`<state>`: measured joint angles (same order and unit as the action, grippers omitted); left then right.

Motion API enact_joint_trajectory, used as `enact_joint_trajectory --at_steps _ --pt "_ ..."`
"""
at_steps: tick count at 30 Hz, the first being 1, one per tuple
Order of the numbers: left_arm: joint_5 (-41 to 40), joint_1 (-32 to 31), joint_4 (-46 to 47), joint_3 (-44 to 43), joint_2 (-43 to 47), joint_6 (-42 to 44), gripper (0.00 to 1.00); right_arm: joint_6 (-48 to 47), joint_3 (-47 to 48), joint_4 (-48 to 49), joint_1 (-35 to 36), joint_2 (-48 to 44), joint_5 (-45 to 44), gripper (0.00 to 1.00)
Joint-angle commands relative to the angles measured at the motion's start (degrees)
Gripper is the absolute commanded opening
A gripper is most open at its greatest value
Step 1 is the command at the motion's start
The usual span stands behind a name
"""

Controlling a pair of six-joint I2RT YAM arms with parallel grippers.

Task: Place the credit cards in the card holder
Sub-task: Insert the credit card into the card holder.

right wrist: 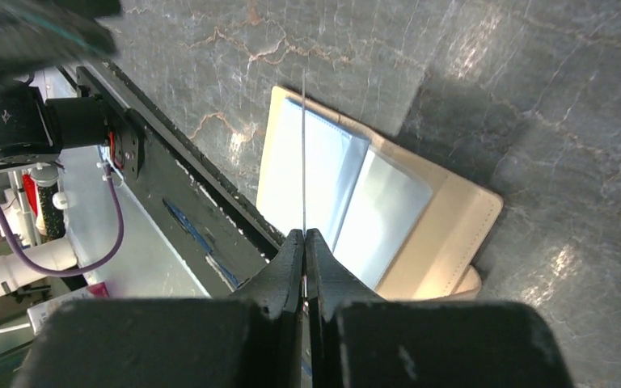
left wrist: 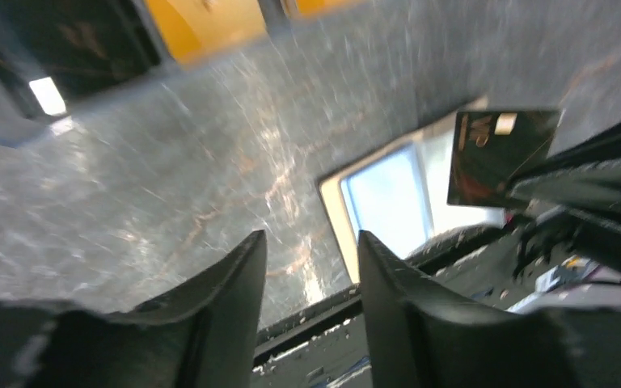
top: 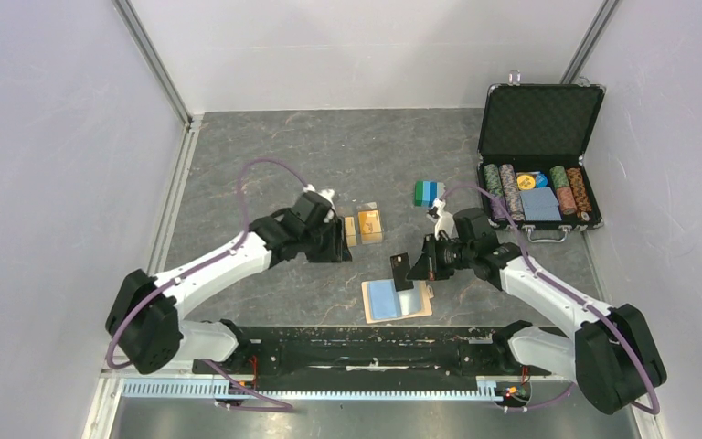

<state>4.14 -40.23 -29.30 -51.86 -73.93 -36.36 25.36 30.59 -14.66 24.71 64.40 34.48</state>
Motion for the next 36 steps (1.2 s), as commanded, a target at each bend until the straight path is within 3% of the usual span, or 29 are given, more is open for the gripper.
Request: enact_joint_trajectory --at_steps 1,12,27,36 --pt "2.8 -6.5 3.1 2.1 -4.1 -3.6 0.48 1.5 -1.8 1.7 -0.6 -2.4 3.8 0.00" --pt "2.9 -14.2 6.6 0.8 -17.0 -3.2 0.28 2.1 -8.7 0.2 -1.5 -5.9 5.4 0.00" --pt "4.5 -15.2 5.1 -3.3 -25.3 -0.6 0.18 2.5 -10.2 5.4 -2.0 -0.8 6.1 0.00" --pt "4.2 -15.3 4.1 -3.8 -26.3 -0.6 0.13 1.9 -11.8 2.3 -2.1 -2.7 1.4 0.00"
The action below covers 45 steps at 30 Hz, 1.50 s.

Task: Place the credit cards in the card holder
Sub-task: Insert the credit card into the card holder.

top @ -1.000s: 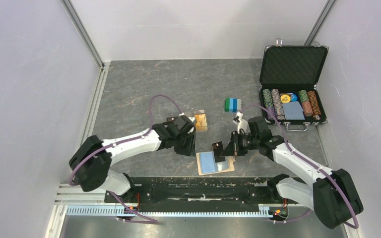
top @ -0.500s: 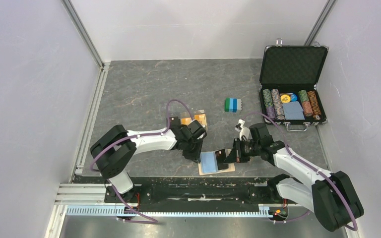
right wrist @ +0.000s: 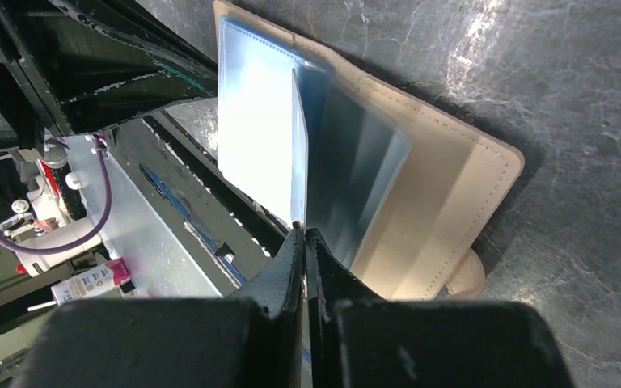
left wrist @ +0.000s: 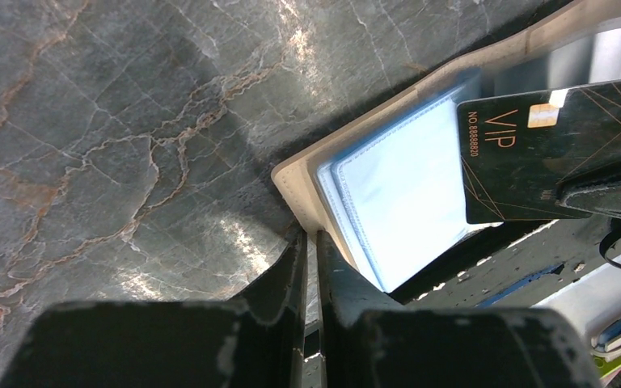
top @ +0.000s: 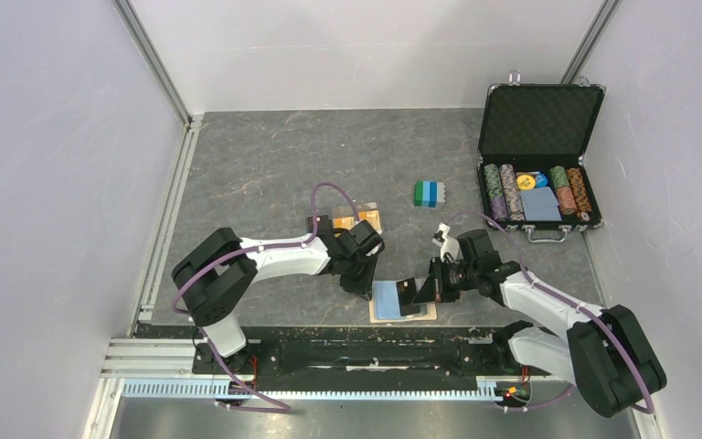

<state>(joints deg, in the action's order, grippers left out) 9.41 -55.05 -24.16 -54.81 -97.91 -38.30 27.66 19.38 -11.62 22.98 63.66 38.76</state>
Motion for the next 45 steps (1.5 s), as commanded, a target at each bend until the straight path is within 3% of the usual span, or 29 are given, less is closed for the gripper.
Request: enact_joint_trajectory --at_steps 1,23,45 --pt "-1.0 -0.5 -1.1 -0.9 -2.5 1.3 0.12 -0.4 -0.5 -1.3 -0.4 -2.6 -3.7 0.00" --pt "-0.8 -0.7 -2.1 -2.0 -4.5 2.1 0.06 -2.3 -0.5 -5.3 -1.5 -4.1 -5.4 0.00" --pt "-0.3 -1.4 -2.9 -3.5 -6.1 2.6 0.05 6.1 -7.7 12.8 -1.5 -1.2 2.5 0.00"
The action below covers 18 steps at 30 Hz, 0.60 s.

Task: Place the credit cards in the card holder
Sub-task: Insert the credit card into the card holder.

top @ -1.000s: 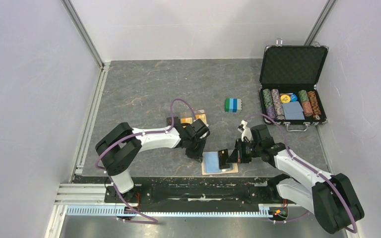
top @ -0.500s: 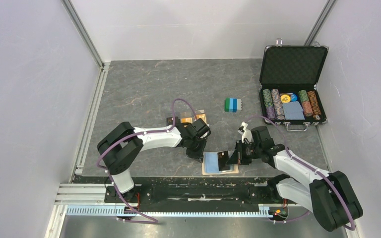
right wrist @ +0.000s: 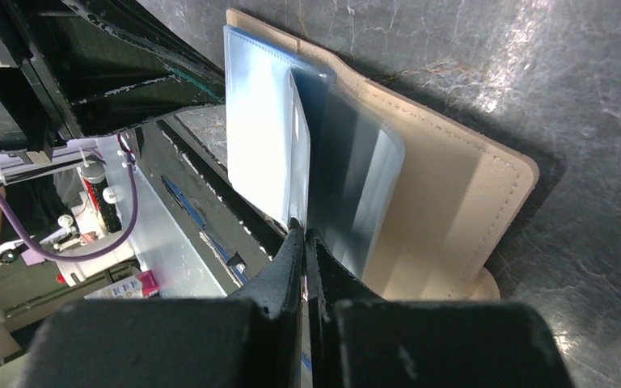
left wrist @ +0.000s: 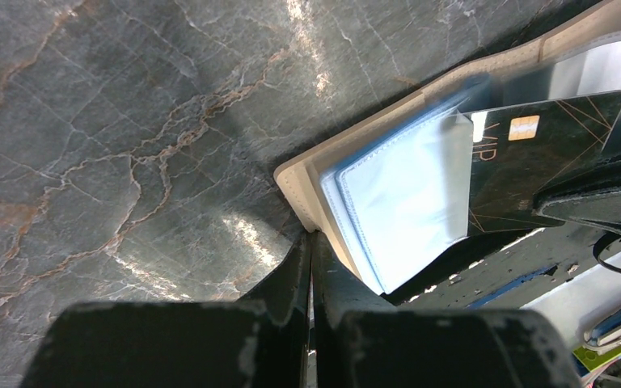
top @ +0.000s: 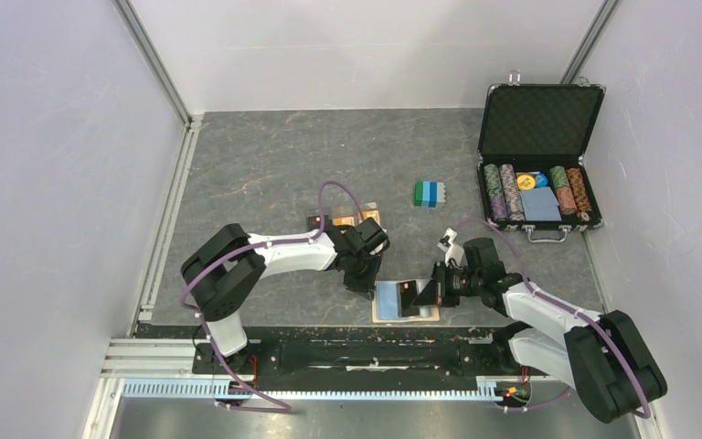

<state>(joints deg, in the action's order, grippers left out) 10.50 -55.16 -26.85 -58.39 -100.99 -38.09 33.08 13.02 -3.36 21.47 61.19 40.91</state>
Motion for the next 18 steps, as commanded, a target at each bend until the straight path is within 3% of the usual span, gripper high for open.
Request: enact_joint_trajectory --at_steps 1,18 --pt "-1.4 -1.2 -0.2 0.0 -3.1 2.4 0.05 0.9 -1.5 5.3 0.0 1.7 0.6 0.00" --pt "-1.6 -1.4 -0.9 -0.6 -3.6 2.5 0.03 4.5 -1.5 12.8 1.2 7.9 2.3 0.00"
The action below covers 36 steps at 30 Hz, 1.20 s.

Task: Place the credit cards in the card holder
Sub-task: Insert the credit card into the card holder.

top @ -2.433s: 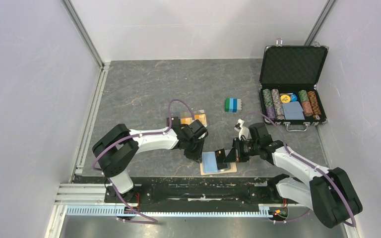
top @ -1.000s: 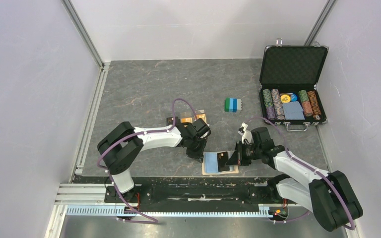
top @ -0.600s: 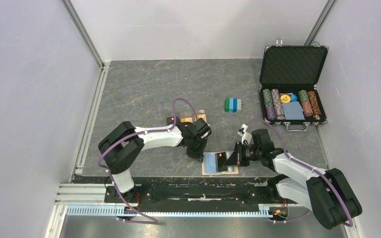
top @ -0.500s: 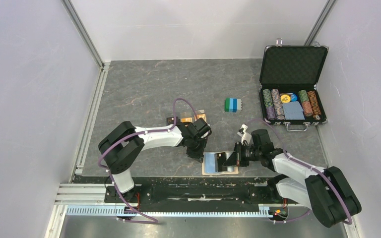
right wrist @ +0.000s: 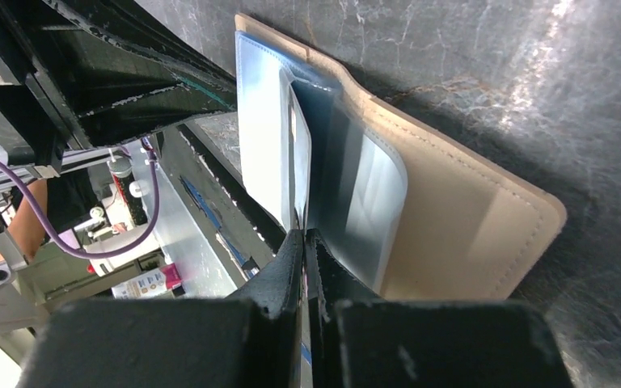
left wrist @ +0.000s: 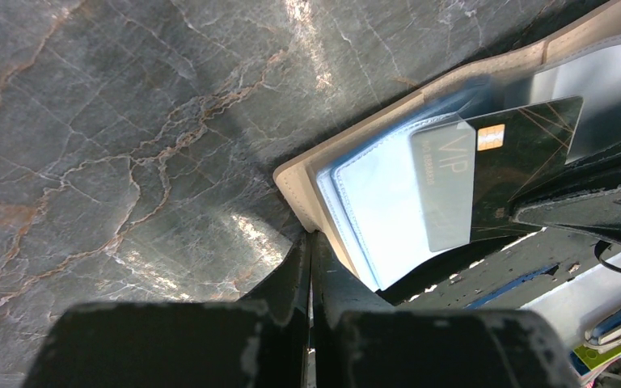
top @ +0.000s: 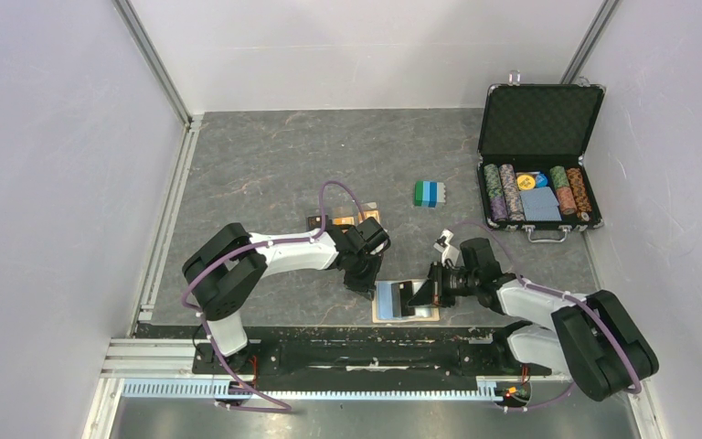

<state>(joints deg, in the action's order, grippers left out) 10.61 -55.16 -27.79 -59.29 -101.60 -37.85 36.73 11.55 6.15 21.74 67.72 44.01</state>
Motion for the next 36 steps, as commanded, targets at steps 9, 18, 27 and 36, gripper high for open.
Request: enact_joint_trajectory --at_steps 9,18,27,36 --pt "-1.9 -1.4 -0.2 0.3 -3.0 2.2 0.02 4.4 1.3 7.9 5.1 4.3 -1.9 0.00" --pt "-2.4 -1.4 -0.3 0.4 -2.8 1.9 0.02 7.0 2.8 11.7 8.9 7.4 -2.4 0.11" --pt "-3.8 -1.4 -0.8 0.8 -1.8 1.5 0.02 4.7 4.1 6.5 9.3 4.9 -4.2 0.39" --pt "-6.6 -1.4 -1.1 1.5 1.4 0.7 0.14 -5.4 11.0 -14.3 9.3 -1.8 -12.5 0.76"
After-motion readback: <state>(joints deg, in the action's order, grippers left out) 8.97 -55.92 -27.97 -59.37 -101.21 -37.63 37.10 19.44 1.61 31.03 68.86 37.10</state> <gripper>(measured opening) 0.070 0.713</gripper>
